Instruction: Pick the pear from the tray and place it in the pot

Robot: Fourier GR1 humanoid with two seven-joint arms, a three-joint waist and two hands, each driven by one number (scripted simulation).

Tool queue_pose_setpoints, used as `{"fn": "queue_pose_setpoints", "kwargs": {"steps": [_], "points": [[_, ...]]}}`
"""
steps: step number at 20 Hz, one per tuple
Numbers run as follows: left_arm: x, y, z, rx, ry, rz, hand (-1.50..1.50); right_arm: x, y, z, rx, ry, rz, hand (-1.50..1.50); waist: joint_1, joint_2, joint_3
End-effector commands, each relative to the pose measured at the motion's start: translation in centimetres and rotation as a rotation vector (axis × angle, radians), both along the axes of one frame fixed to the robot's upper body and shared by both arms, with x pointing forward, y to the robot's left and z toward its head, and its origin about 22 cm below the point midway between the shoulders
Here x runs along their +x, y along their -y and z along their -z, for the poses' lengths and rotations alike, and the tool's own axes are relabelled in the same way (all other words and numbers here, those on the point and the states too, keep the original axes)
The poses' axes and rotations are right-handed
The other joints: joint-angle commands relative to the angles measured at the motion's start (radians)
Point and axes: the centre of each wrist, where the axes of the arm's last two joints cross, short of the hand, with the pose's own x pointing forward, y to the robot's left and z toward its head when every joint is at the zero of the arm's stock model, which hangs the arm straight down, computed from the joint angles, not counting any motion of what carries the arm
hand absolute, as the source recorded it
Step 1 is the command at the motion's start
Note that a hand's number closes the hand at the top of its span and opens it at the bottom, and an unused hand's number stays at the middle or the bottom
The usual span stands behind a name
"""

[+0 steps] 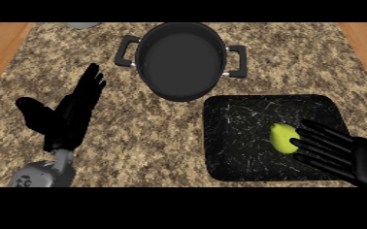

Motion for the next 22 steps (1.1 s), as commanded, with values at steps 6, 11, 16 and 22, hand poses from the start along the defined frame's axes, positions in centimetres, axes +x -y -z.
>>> {"fn": "queue_pose_setpoints", "kwargs": {"steps": [6, 11, 16, 22], "points": [[0.1, 0.6, 2.8, -0.011, -0.009, -0.004, 0.0, 2.4, -3.6, 1.5, -0.091, 0.07, -0.007, -1.5, 0.001, 0.001, 0.0], [-0.4, -0.3, 1.5, -0.018, 0.007, 0.023, 0.0, 1.8, -3.4, 1.7, -0.116, 0.1, 0.047, -1.5, -0.001, 0.0, 0.0], [0.9, 1.6, 0.5, -0.004, 0.002, -0.008, 0.0, 3.8, -4.9, 3.7, -0.155, 0.107, 0.067, -1.5, 0.001, 0.001, 0.0], [0.8, -0.3, -0.5, -0.002, -0.002, 0.029, 0.0, 4.4, -6.3, 2.4, -0.161, 0.052, -0.061, 1.5, 0.007, 0.002, 0.0]]}}
